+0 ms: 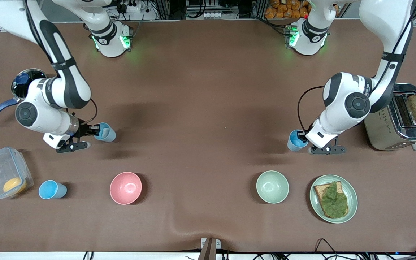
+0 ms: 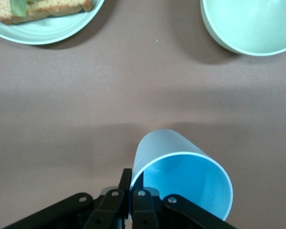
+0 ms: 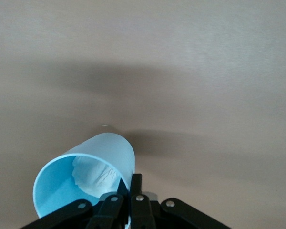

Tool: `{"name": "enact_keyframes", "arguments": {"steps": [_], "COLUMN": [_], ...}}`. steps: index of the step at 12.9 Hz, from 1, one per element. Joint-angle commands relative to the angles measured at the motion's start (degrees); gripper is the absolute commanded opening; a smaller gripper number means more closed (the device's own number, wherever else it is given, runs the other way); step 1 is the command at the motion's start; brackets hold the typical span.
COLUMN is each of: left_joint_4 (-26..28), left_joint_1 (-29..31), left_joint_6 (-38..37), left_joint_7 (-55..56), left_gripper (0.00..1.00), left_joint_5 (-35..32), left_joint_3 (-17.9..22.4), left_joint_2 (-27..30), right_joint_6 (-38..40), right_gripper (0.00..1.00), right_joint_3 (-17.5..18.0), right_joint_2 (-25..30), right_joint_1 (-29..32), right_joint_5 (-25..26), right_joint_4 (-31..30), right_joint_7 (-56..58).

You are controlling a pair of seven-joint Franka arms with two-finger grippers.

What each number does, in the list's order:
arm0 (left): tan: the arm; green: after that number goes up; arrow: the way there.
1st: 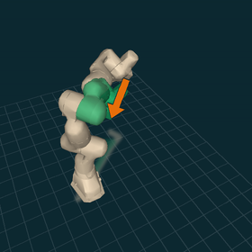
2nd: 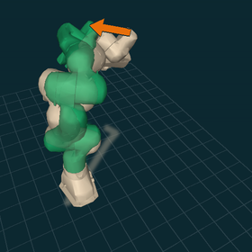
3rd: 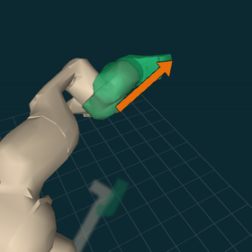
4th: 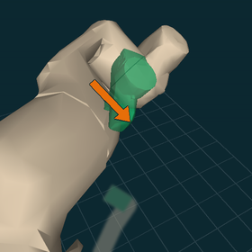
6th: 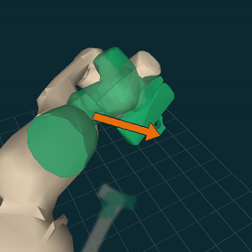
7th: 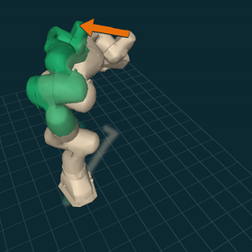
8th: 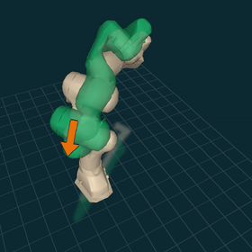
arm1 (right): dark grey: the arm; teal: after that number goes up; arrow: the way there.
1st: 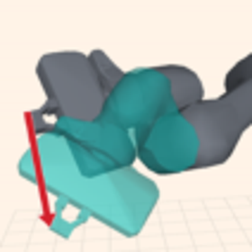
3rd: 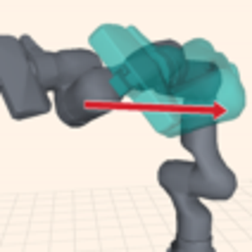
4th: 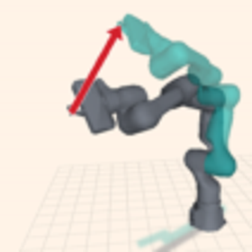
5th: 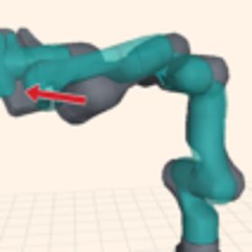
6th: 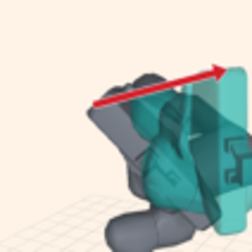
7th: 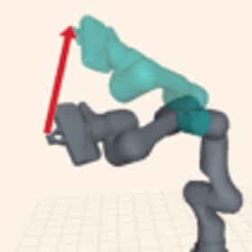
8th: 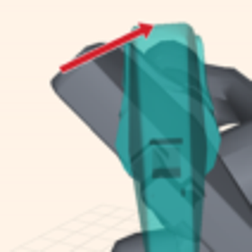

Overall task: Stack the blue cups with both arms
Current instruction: 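Carry both held cups toward the table center with both grippers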

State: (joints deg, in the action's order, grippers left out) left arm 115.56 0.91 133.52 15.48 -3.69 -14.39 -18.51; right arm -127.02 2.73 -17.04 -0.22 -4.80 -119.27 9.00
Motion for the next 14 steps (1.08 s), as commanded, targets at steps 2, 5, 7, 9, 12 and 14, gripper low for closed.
{"name": "enact_keyframes", "arguments": {"steps": [2,5,7,9,12,14], "left_joint_4": [-1.4,-5.3,-6.5,-8.2,-11.8,-13.3], "left_joint_1": [0.1,-0.1,-0.2,-0.5,-4.0,-6.6], "left_joint_6": [-1.7,-6.6,-7.6,-8.0,-8.1,-8.1], "left_joint_7": [2.4,3.9,6.7,9.3,16.6,20.5], "left_gripper": [0.0,0.0,0.0,0.0,0.0,0.0], "left_joint_5": [-0.4,-0.3,-0.3,0.6,1.8,1.7], "left_joint_3": [-1.6,-3.4,-4.9,-7.3,-7.9,-7.8], "left_joint_2": [0.8,0.4,0.3,-0.6,-2.6,-3.8], "right_joint_6": [2.1,1.3,-0.2,-3.0,-10.2,-13.0], "right_gripper": [0.0,0.0,0.0,0.0,0.0,0.0], "right_joint_3": [-0.3,-0.3,-0.4,0.0,1.0,1.3], "right_joint_2": [2.5,1.8,1.1,-1.7,-6.8,-11.1], "right_joint_1": [-7.1,-15.7,-21.6,-26.9,-33.5,-37.2], "right_joint_5": [-0.8,-5.5,-7.9,-7.8,-7.9,-7.4], "right_joint_4": [1.8,3.1,4.0,6.6,8.7,12.0], "right_joint_7": [-7.8,-19.7,-28.1,-38.1,-49.9,-57.5]}}
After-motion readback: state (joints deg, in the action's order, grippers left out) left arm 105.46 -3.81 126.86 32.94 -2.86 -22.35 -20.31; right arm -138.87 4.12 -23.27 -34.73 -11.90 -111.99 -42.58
